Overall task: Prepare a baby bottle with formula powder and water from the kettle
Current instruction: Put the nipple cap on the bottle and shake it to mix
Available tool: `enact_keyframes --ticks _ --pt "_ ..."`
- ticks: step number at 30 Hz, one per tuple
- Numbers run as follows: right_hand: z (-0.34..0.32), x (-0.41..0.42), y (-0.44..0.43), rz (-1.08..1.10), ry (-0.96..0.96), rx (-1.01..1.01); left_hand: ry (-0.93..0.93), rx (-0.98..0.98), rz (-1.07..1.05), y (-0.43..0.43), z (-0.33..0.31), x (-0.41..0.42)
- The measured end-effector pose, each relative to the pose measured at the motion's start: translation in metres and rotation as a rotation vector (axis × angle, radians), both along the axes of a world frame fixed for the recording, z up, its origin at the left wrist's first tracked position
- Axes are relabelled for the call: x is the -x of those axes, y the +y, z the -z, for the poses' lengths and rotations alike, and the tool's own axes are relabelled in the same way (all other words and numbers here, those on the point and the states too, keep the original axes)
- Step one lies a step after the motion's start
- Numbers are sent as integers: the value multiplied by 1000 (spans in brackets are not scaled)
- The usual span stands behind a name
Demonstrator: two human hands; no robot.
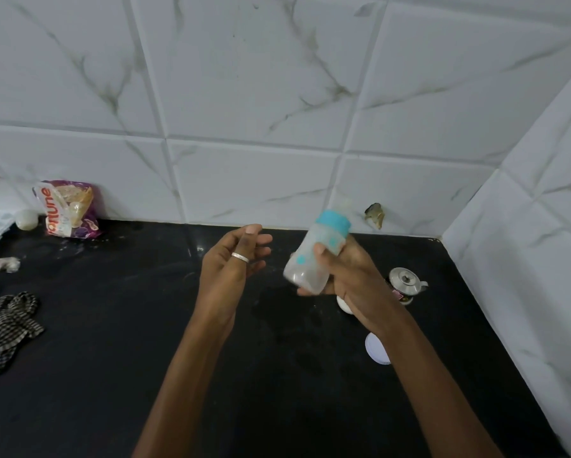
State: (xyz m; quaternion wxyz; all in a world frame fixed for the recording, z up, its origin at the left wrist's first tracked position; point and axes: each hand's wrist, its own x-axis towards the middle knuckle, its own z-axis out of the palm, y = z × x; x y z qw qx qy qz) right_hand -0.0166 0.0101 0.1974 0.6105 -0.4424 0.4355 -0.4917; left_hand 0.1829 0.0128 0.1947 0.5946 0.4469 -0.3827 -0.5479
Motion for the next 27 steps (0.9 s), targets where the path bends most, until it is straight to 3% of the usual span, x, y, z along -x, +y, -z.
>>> enact_keyframes --ticks 2,5,9,13,17,21,25,27 --pt "-3 1 -2 -16 26 22 -7 4 8 -1 -1 0" --pt "-9 -2 -8 205 -241 12 -6 7 10 -1 0 -1" --pt "-9 -3 -6 81 -23 3 -2 0 0 -3 1 -1" --pt "-14 -2 -9 256 -276 -2 -3 15 7 -3 1 -2" --pt "-12 -6 -6 160 -84 0 -8 6 1 -6 0 1" --pt "-16 -5 -8 254 -328 9 -9 10 2 -6 -1 2" --pt "-19 -5 -9 102 -78 17 -3 3 -5 -8 -1 2" --pt "-22 -4 -10 141 -177 39 0 4 -5 -8 -1 3"
